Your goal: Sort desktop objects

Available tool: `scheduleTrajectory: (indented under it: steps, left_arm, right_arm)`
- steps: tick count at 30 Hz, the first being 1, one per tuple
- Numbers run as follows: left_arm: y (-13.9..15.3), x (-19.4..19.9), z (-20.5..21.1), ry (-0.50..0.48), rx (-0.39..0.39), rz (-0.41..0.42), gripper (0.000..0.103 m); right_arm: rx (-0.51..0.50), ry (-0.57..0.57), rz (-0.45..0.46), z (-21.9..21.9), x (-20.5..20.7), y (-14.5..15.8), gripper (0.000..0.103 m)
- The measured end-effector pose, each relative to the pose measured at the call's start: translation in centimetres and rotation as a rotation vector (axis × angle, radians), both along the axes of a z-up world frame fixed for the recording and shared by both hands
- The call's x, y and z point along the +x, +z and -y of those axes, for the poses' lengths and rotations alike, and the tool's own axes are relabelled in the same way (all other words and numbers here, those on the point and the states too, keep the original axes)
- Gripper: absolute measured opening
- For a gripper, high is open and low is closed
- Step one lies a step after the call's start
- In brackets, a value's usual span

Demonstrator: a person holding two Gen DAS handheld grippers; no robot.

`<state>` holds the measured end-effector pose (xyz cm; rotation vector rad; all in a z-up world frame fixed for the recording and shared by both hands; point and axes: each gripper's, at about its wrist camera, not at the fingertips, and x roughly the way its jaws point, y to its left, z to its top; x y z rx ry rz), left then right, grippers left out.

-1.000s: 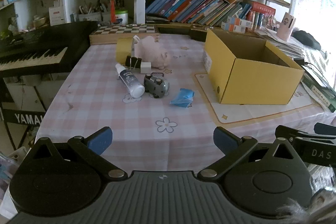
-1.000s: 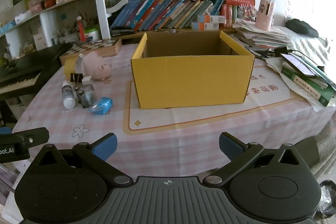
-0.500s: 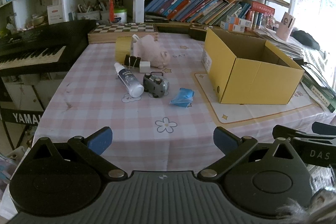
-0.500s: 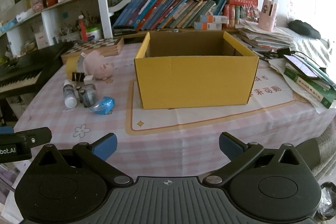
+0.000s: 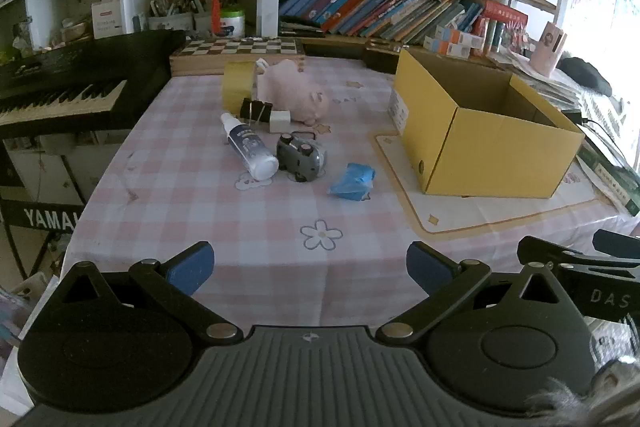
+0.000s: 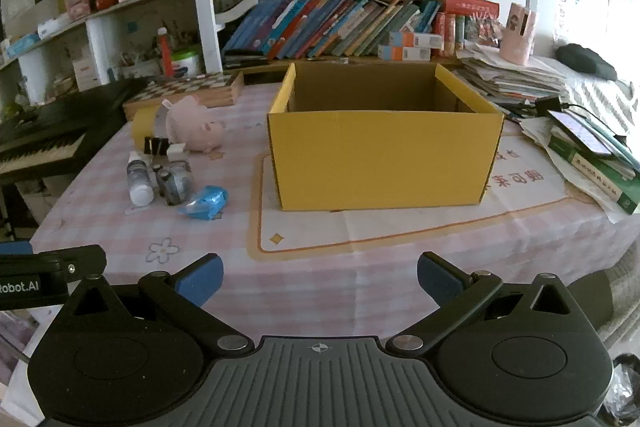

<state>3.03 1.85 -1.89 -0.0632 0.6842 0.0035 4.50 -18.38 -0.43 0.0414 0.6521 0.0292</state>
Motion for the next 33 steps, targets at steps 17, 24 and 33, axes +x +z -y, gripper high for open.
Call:
scheduleTrajectory:
  steps: [17,24,33]
  left_arm:
    - [0.5,-0.1,-2.4,0.035,-0.047,0.019,0.103]
    - [0.5,0.0,-3.9,0.071,-0.074,0.023,0.103]
    - [0.4,0.9,-5.4,0.110,-0.143,0.032,0.102]
  right_arm:
    - [0.000,0.093,0.008,-2.6,0.8,0.4,0.103]
    - [-0.005,0.153,0.003,-4.1,1.5,0.4,0.102]
    - [-0.009,0.230,-0.013,-5.6,3.0,0.0,0.102]
